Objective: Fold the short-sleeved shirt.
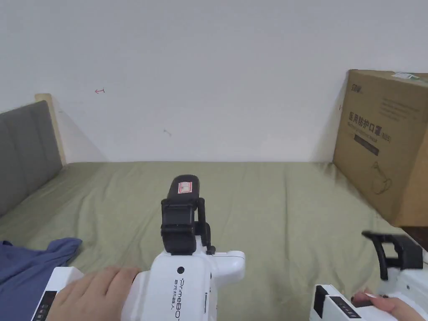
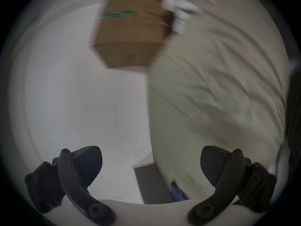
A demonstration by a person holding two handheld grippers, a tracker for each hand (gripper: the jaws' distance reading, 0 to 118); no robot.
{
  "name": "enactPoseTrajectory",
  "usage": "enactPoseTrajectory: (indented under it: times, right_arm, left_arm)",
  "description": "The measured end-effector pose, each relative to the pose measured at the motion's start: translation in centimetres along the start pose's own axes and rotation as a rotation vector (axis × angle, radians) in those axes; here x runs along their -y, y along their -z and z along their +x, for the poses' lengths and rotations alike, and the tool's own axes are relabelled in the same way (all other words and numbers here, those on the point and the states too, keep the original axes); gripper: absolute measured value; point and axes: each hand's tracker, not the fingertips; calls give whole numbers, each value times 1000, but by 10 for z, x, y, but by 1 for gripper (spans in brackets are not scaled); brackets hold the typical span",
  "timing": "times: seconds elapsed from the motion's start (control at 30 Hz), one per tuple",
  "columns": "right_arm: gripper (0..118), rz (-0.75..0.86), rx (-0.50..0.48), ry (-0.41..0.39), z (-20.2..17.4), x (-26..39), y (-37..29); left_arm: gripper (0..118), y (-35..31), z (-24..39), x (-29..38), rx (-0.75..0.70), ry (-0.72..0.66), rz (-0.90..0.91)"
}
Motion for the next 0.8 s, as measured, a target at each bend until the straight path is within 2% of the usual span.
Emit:
enactPoseTrajectory:
  times: [0.03, 0.07, 0.13, 0.17, 0.2, 0.23, 0.27, 0.3, 0.37, 0.43, 0.47, 0.53, 0.6, 0.63, 0.8]
  right_arm:
    - [118, -8, 8, -13, 8, -3, 1]
    - [118, 10, -7, -92, 5, -1, -1]
    - [118, 100, -51, -366, -16, 10, -10]
    - [118, 150, -80, -536, -30, 24, -15]
    - [118, 214, -110, -775, -51, 37, -21]
    - [118, 250, -120, -912, -62, 46, -25]
    - [118, 318, -121, -1144, -77, 65, -31]
    - [118, 393, -122, -1331, -87, 83, -37]
    - [118, 545, -81, -1653, -93, 114, -43]
    - [118, 641, -17, -1898, -91, 131, -36]
    - [118, 625, 33, -1980, -91, 136, -32]
    - [118, 596, 19, -1941, -90, 138, -32]
    - [118, 582, -41, -1835, -88, 131, -36]
    - [118, 586, -46, -1812, -88, 131, -36]
    - [118, 557, -25, -1777, -86, 122, -36]
  left_arm:
    - [117, 3, -13, 0, 47, -180, -39]
    - [117, 8, -24, 1, 78, -374, -95]
    - [117, 17, -69, 6, 122, -706, -213]
    - [117, 20, -79, 13, 145, -877, -253]
    - [117, 23, -88, 21, 168, -1025, -290]
    - [117, 24, -90, 25, 177, -1128, -326]
    - [117, 37, -72, 44, 184, -1244, -350]
    - [117, 38, -73, 50, 191, -1315, -354]
    - [117, 36, -71, 56, 187, -1357, -335]
    - [117, 33, -63, 54, 182, -1351, -321]
    - [117, 33, -61, 55, 183, -1348, -322]
    - [117, 32, -58, 50, 204, -1337, -335]
    - [117, 34, -56, 52, 226, -1344, -345]
    - [117, 35, -55, 54, 226, -1350, -345]
    - [117, 30, -58, 54, 205, -1393, -352]
